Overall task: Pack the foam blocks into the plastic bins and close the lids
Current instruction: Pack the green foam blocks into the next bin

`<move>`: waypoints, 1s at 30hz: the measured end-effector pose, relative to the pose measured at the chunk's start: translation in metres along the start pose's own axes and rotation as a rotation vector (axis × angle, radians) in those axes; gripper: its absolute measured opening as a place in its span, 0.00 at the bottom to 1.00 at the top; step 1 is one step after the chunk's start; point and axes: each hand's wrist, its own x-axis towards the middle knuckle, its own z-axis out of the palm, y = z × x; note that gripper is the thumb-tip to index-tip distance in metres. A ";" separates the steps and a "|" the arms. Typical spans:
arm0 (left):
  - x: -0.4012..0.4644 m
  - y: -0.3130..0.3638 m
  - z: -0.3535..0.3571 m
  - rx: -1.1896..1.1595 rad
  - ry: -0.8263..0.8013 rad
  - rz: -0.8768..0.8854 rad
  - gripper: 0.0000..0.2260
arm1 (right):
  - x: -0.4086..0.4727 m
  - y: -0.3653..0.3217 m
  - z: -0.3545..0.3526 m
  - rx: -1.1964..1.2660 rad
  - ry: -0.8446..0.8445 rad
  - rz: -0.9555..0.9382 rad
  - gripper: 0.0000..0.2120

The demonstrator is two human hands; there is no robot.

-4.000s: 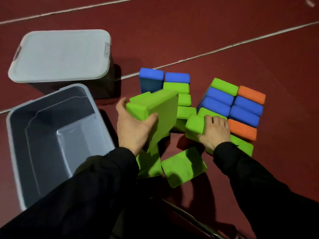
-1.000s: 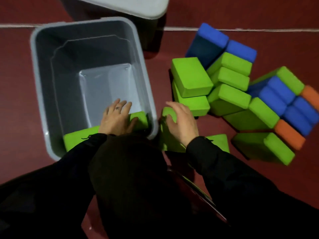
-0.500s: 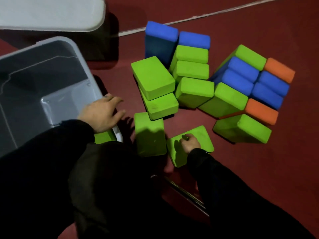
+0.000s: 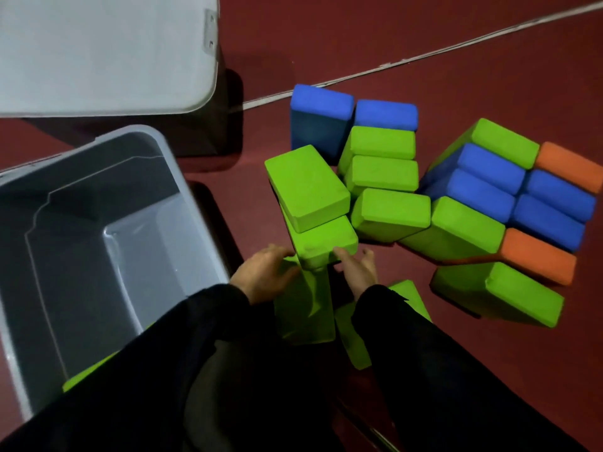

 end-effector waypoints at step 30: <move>0.033 0.016 -0.015 0.558 0.342 0.153 0.52 | -0.031 0.023 0.007 0.332 0.242 -0.009 0.42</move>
